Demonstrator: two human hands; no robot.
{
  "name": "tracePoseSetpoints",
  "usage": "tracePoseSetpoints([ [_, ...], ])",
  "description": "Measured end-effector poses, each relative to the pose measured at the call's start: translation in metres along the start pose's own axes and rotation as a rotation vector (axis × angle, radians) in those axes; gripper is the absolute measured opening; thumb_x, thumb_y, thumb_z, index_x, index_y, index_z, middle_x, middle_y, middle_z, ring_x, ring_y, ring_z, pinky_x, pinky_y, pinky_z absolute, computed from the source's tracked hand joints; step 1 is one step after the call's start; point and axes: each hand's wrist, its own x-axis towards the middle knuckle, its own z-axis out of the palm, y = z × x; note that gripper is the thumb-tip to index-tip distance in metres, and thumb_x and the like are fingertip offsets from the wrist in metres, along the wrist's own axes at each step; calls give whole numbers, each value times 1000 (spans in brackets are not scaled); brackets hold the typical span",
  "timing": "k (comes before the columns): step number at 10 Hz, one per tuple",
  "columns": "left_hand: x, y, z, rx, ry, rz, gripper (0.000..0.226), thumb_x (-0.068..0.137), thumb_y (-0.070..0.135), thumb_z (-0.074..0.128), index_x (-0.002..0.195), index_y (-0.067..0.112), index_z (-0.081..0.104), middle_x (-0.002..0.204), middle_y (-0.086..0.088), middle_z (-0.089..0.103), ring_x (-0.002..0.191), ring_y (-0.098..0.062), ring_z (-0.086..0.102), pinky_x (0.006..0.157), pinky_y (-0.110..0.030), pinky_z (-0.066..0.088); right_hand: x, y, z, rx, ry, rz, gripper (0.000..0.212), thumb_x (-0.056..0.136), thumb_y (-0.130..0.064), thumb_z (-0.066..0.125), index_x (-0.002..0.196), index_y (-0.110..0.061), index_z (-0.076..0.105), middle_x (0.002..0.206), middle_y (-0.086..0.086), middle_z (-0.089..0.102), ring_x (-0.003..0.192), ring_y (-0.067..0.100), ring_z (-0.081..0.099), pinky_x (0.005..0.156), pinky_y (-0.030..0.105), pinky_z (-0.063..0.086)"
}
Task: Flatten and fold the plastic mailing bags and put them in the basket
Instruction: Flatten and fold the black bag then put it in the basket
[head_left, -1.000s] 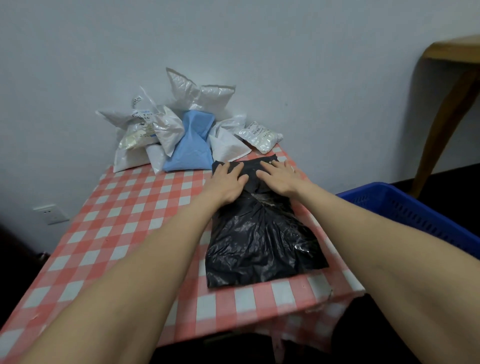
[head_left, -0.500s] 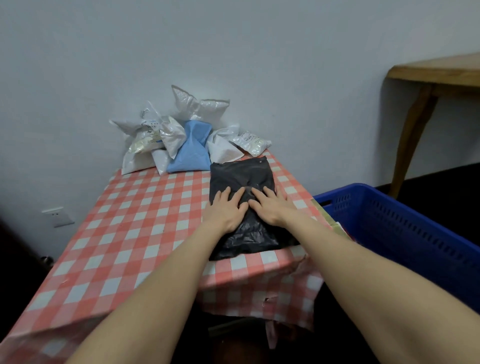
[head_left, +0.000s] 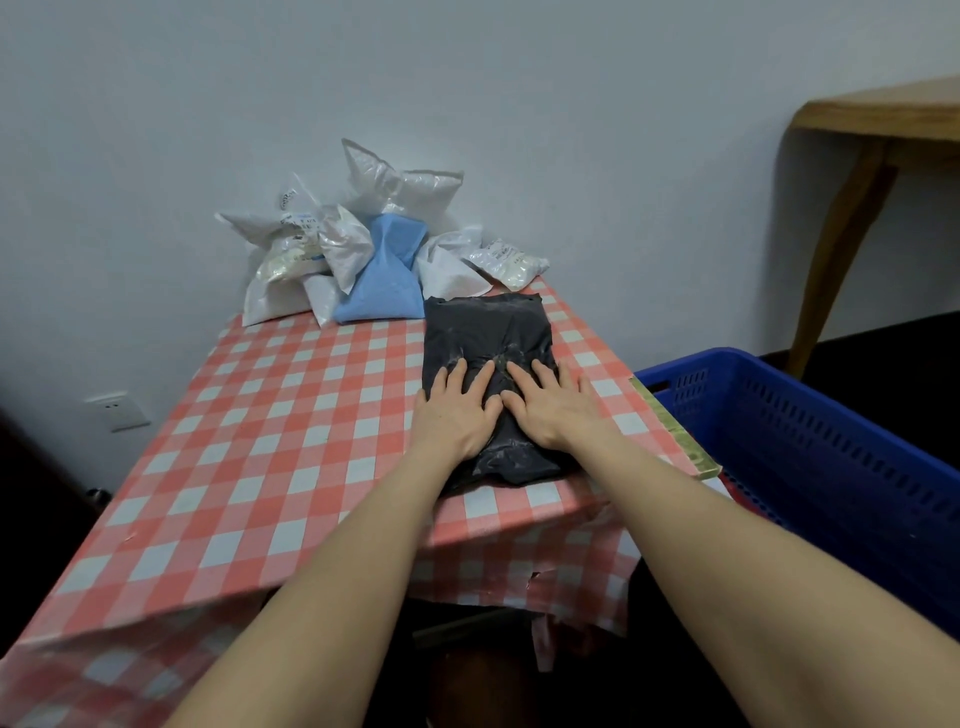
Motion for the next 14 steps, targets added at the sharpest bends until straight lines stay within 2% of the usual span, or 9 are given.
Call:
tracePoseSetpoints([
  [10, 3, 0, 2, 42, -80, -13, 55, 100, 48, 15, 152, 35, 2, 161, -3, 2, 148, -25, 4, 119, -45, 9, 0, -2, 0, -15, -20, 9, 58, 99, -57, 11, 153, -38, 2, 163, 0, 1, 148, 32, -2, 119, 50, -2],
  [12, 10, -4, 0, -58, -107, -16, 54, 99, 49, 20, 151, 38, 10, 161, -1, 7, 147, -24, 7, 119, -45, 10, 5, 0, -5, 31, -79, 6, 59, 99, -58, 15, 153, -39, 2, 163, 1, -1, 149, 31, -4, 119, 50, -2],
  [13, 23, -10, -14, -327, -22, -48, 52, 99, 46, 32, 149, 32, 27, 157, -5, 23, 143, -25, 23, 117, -45, 21, 15, 6, -21, 210, -96, -33, 68, 95, -56, 41, 153, -31, 18, 160, 8, 14, 146, 32, 16, 119, 47, 15],
  [14, 34, -15, -35, -479, 168, -208, 57, 95, 36, 46, 147, 19, 32, 149, -13, 36, 134, -32, 38, 110, -46, 33, 21, 15, -38, 509, 128, 90, 63, 88, -37, 58, 145, -20, 37, 147, 11, 35, 126, 32, 46, 99, 39, 43],
])
